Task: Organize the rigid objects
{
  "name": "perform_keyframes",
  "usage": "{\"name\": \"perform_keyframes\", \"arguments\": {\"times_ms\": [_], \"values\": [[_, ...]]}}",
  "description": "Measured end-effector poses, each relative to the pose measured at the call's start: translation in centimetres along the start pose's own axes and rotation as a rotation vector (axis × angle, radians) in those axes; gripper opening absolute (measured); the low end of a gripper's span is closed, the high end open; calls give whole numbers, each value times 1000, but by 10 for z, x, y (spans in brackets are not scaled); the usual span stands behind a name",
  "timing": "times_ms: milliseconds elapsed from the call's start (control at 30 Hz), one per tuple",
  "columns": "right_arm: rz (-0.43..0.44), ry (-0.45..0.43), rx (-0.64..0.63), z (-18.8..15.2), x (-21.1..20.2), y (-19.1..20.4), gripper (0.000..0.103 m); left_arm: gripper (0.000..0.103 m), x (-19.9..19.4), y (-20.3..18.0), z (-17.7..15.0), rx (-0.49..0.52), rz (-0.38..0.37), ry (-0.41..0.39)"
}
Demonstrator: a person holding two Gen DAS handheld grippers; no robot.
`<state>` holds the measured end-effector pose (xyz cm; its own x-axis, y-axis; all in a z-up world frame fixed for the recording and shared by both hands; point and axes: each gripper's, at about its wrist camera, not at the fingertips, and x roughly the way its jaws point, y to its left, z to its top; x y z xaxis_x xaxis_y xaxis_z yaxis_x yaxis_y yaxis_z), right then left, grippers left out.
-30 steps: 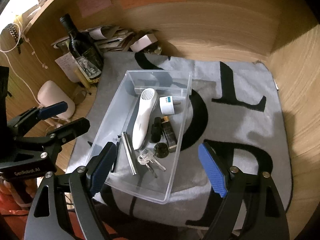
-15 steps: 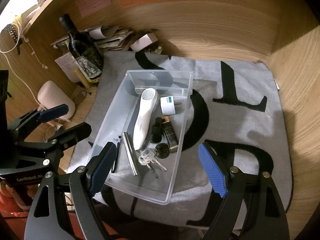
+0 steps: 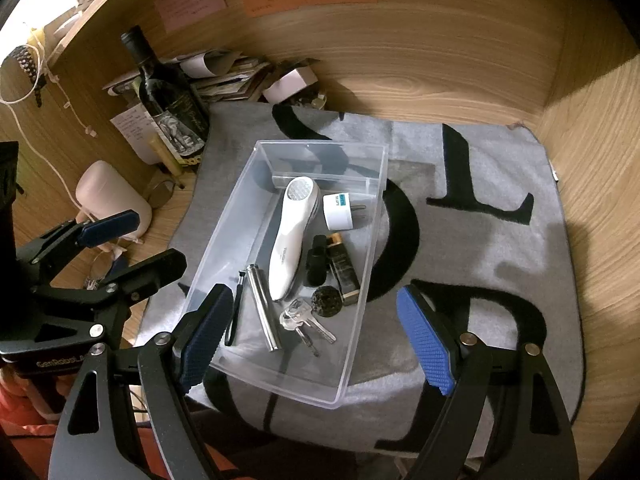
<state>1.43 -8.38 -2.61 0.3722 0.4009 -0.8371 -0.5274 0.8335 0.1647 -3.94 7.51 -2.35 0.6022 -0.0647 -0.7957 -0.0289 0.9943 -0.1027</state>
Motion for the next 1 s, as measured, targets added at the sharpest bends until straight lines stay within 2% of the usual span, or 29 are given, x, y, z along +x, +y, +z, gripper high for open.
{"name": "perform_keyframes", "arguments": {"times_ms": [1000], "values": [[-11, 9, 8, 3, 4, -7, 82, 84, 6, -7, 1, 14, -36, 21]]}}
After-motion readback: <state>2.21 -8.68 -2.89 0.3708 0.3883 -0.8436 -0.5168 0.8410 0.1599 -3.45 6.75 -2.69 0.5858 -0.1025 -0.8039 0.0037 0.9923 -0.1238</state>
